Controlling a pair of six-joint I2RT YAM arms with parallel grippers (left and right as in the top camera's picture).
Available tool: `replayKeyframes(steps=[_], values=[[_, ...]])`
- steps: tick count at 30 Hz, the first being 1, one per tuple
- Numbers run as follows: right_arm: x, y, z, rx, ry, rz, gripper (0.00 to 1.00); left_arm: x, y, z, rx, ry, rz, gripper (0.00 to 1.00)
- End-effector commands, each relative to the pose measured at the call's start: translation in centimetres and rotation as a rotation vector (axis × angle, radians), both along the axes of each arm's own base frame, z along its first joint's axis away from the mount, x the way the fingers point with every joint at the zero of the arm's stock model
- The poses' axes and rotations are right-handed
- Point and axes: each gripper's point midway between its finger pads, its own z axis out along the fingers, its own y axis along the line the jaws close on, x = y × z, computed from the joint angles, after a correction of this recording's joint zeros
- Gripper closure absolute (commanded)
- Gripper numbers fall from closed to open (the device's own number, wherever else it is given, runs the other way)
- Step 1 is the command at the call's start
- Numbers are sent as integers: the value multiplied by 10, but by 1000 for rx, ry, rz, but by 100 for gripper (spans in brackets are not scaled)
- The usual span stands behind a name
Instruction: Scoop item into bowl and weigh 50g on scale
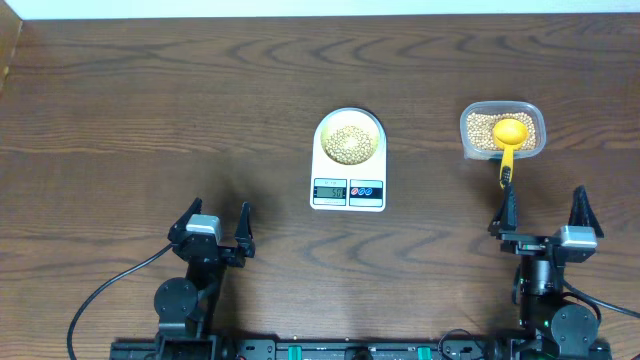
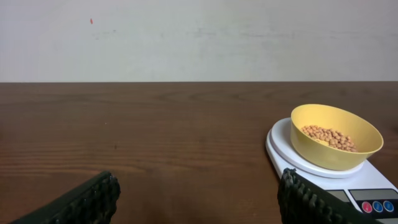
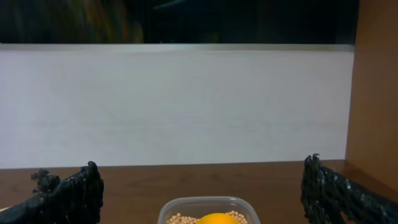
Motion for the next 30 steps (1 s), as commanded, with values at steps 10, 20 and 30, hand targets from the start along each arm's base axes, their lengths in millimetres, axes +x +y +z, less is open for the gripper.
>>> replayKeyframes(steps=[10, 20, 30], values=[[8, 12, -43, -133, 172, 25, 1, -1, -2, -15, -2, 47, -12, 17], [8, 11, -86, -133, 348, 30, 1, -1, -2, -15, -2, 47, -12, 17], [8, 5, -87, -127, 353, 6, 1, -1, -2, -15, -2, 47, -12, 17]])
